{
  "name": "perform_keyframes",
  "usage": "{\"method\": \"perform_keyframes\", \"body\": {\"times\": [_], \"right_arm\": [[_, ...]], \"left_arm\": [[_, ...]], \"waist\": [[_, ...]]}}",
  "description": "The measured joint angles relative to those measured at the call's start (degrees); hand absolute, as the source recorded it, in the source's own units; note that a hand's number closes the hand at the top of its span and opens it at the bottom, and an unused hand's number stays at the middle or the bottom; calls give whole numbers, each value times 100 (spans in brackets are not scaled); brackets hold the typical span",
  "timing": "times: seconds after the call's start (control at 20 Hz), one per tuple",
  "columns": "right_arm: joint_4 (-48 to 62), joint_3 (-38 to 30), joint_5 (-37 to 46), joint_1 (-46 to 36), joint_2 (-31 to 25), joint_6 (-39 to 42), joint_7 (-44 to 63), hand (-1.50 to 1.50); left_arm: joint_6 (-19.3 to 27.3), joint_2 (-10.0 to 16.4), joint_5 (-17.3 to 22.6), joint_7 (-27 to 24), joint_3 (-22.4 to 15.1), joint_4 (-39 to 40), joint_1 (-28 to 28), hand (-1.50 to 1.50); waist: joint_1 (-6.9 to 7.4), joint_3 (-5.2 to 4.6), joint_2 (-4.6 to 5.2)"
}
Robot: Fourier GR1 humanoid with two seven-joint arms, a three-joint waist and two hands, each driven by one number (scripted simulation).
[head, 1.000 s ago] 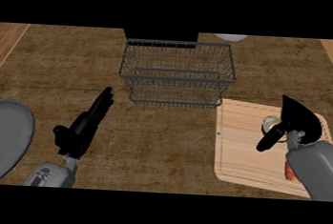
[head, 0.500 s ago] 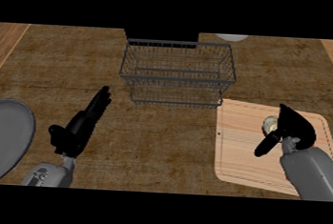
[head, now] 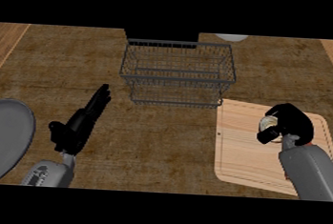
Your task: Pick the cupcake from the cutting board and place it in the tiered basket
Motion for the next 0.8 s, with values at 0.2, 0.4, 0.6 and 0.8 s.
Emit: {"method": "perform_keyframes", "body": {"times": [0.2, 0.4, 0.6, 0.8], "right_arm": [[224, -108, 218, -103, 109, -202, -335, 150], [221, -195, 409, -139, 136, -160, -533, 150], [87, -137, 231, 53, -498, 192, -1798, 150], [92, -171, 115, 238, -1241, 287, -3298, 150]], "left_arm": [[-30, -53, -98, 220, 33, -328, 112, 0], [-194, -53, -162, 154, 192, -345, 223, 0], [-189, -99, -183, 99, 232, -247, 207, 0], [-186, -124, -209, 49, 257, -190, 212, 0]], "waist": [[10, -3, -4], [1, 0, -4], [-34, 9, 2], [-35, 13, 8]]}}
